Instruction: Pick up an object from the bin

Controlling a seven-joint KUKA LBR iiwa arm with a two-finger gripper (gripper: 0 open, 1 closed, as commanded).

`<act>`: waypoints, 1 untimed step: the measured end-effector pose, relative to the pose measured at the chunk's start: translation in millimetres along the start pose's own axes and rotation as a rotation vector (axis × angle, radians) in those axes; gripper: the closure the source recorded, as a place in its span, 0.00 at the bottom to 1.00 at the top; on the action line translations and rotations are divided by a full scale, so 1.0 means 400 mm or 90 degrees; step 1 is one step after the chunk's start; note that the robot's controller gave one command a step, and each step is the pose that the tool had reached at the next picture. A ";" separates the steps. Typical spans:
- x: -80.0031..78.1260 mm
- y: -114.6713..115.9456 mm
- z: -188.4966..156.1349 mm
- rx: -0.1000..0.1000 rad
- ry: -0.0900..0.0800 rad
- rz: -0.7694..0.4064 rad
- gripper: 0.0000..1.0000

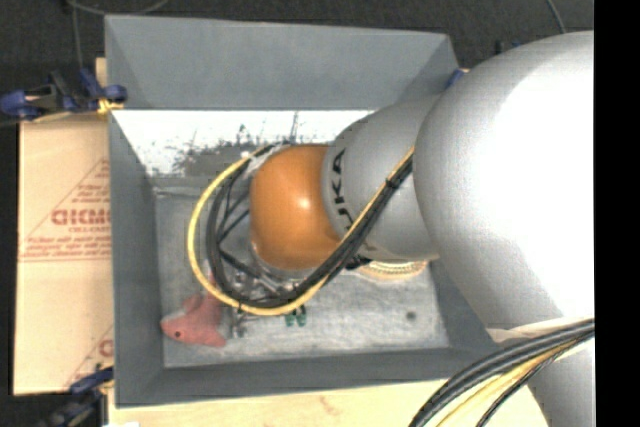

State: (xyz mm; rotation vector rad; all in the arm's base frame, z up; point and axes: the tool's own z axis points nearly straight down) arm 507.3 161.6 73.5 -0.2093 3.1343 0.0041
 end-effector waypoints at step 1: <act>0.006 -0.004 -0.002 -0.002 -0.003 0.007 1.00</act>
Offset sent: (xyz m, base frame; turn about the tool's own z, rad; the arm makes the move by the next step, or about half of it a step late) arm 0.0081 0.0029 -0.0022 0.0321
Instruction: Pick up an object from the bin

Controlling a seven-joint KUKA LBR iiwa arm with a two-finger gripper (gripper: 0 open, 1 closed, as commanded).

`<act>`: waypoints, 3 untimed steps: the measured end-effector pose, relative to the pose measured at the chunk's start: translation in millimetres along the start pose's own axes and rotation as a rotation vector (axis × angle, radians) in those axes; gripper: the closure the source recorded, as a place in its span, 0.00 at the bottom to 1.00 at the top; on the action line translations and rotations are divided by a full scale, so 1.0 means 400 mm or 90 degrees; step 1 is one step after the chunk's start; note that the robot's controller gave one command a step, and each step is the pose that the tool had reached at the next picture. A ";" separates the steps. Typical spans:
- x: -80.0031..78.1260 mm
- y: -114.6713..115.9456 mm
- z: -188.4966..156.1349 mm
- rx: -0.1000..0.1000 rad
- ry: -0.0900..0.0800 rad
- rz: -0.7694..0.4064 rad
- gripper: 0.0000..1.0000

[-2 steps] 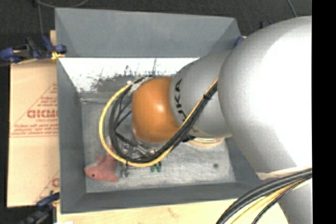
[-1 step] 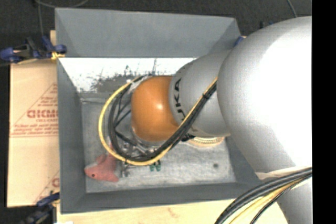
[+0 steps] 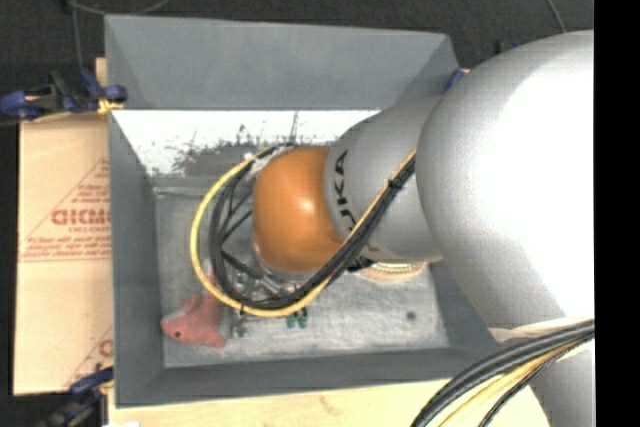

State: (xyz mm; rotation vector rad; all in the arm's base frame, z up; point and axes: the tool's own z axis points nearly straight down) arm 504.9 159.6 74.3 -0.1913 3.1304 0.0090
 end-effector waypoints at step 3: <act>-0.040 0.015 0.005 0.002 0.005 0.032 1.00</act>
Offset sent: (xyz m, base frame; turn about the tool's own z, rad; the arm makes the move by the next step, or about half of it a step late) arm 0.0088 0.0057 -0.0043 0.0358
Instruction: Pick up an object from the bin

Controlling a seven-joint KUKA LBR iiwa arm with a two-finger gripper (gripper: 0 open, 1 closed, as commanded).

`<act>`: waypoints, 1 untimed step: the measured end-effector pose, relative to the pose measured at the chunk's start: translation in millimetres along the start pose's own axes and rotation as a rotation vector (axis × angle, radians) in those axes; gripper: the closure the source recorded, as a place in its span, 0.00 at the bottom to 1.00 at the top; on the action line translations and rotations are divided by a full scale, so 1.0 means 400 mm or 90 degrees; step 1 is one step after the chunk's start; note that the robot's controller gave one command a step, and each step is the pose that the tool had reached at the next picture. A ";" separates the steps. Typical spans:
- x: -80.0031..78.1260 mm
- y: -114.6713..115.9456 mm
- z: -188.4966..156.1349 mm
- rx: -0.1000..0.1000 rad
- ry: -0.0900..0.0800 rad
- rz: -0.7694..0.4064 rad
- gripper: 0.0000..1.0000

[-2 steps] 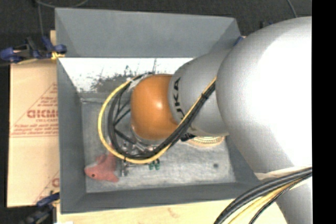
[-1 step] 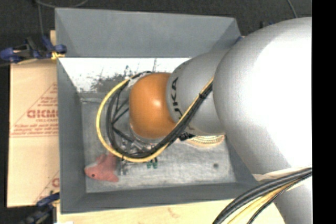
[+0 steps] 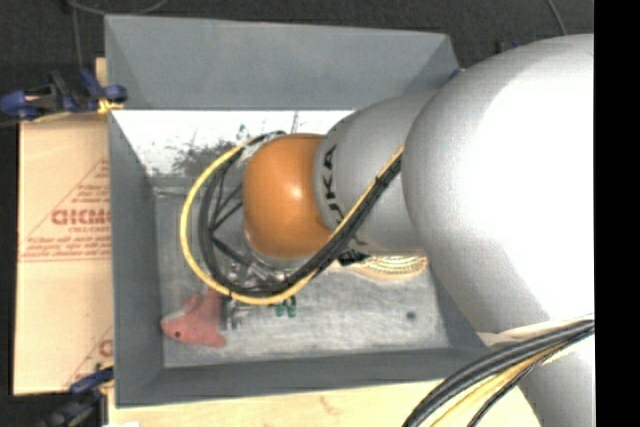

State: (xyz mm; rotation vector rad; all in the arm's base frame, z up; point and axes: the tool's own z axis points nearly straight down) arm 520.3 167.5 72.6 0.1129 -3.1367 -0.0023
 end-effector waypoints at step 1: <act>0.002 -0.012 -0.002 -0.002 -0.005 0.003 1.00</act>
Offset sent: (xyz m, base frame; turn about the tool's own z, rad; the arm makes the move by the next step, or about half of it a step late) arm -0.0032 -0.0134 -0.0026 0.0098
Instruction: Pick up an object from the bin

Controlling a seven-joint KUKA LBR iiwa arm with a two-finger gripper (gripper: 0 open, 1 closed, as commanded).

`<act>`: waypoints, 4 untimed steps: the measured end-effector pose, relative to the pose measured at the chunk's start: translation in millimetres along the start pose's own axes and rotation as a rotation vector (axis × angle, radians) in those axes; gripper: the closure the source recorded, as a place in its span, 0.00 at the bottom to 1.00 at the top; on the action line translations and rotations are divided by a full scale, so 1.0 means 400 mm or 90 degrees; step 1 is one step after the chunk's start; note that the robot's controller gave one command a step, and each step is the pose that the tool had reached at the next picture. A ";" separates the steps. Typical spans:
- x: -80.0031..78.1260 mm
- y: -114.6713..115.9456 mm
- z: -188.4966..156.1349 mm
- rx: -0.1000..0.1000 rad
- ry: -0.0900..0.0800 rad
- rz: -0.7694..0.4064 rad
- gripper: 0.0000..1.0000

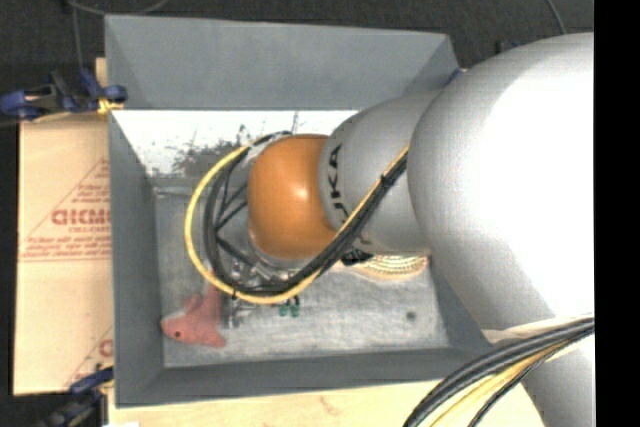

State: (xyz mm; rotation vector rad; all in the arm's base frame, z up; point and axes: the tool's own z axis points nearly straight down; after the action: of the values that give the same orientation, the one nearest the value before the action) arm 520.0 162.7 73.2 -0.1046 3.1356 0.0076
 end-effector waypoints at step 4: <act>0.003 0.020 -0.019 0.005 0.001 -0.065 0.00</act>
Offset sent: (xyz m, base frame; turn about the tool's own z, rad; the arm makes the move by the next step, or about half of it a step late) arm 0.0054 -0.0111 -0.0032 0.0067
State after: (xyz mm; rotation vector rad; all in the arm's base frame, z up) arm 518.1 170.4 80.7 -0.2637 3.1270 -0.0063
